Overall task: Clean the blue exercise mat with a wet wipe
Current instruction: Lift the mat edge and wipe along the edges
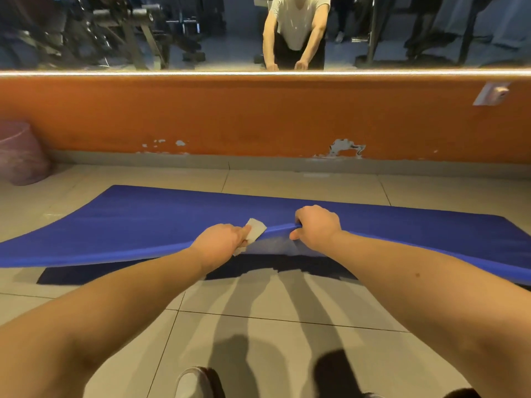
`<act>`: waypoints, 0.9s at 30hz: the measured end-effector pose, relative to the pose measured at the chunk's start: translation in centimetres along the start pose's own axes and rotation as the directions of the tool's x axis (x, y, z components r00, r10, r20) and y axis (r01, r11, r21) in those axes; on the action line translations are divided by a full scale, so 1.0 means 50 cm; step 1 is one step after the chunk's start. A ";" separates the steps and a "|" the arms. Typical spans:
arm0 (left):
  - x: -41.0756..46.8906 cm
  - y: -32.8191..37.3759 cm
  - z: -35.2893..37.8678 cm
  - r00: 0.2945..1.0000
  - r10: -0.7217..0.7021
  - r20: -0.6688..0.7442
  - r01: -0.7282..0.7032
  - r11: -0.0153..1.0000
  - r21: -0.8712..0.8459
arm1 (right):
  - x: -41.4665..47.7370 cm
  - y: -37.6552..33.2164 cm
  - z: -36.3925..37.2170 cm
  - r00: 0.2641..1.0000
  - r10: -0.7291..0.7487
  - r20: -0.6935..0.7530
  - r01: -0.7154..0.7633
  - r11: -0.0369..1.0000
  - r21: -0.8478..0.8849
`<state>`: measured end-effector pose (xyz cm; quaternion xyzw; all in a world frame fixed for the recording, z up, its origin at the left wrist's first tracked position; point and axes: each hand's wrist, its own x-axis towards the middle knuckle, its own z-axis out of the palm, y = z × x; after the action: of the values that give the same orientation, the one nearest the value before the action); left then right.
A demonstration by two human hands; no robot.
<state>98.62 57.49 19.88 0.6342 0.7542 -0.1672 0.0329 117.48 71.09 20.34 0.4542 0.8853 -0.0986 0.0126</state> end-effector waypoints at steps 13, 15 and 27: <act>-0.077 -0.120 0.001 0.995 -0.029 0.097 0.058 0.948 -0.312 | 0.009 -0.030 0.001 0.999 0.028 -0.029 -0.028 1.000 0.005; -0.021 -0.076 -0.012 0.981 -0.043 0.189 0.116 0.911 -0.396 | 0.009 -0.023 0.005 0.999 0.048 -0.025 -0.048 0.999 0.016; -0.019 -0.101 0.065 0.997 0.035 0.064 -0.026 0.989 -0.147 | 0.015 -0.028 0.019 0.998 0.062 0.003 -0.062 0.998 0.008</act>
<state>93.41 54.93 18.15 0.6356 0.7531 -0.1319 0.1069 115.84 70.74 19.56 0.4813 0.8704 -0.1023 0.0149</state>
